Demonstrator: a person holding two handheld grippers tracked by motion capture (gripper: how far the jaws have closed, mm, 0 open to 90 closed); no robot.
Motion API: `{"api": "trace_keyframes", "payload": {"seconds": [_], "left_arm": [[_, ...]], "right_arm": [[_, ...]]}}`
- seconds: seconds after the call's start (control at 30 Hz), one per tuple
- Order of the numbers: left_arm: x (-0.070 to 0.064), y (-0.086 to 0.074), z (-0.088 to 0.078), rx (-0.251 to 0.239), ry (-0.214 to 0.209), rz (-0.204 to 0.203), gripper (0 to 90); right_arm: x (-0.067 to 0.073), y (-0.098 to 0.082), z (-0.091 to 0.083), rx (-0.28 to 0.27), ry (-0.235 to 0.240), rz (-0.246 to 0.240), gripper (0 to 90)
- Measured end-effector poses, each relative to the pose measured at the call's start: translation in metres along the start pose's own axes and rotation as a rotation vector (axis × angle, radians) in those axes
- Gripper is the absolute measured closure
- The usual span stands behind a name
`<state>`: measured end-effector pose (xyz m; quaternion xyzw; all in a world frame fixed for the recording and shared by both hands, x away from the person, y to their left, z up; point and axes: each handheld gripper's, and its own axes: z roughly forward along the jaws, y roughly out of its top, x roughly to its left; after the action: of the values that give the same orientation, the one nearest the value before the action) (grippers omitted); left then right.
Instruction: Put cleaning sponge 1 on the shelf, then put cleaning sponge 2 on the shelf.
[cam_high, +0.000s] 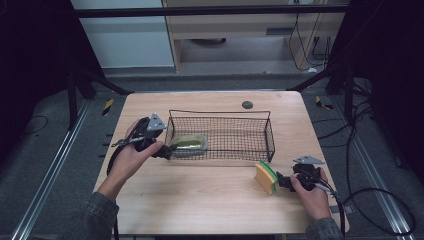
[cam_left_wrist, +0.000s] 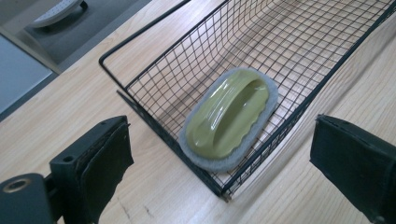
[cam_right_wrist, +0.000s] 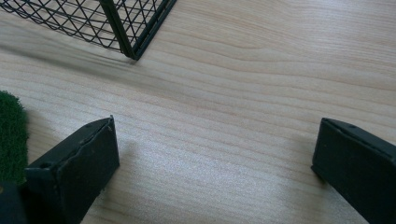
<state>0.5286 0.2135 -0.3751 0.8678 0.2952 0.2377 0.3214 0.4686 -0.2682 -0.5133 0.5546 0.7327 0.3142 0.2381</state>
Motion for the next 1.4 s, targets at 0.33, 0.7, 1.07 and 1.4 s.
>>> {"api": "trace_keyframes", "payload": {"seconds": [0.33, 0.7, 1.07, 1.4], "left_arm": [[-0.011, -0.050, -0.001, -0.021, 0.012, -0.091, 3.8], [-0.025, -0.107, 0.026, 0.051, -0.045, -0.170, 4.0], [-0.024, -0.130, 0.044, 0.083, -0.040, -0.226, 4.1], [-0.028, -0.135, 0.049, 0.029, -0.014, -0.271, 0.0]], "right_arm": [[0.000, 0.000, 0.000, 0.001, -0.001, 0.000, 0.7], [-0.006, -0.007, -0.024, 0.068, -0.015, -0.014, 10.8], [0.017, -0.029, -0.064, 0.117, 0.024, -0.091, 10.6], [0.043, -0.028, -0.074, 0.102, 0.097, -0.152, 15.2]]}}
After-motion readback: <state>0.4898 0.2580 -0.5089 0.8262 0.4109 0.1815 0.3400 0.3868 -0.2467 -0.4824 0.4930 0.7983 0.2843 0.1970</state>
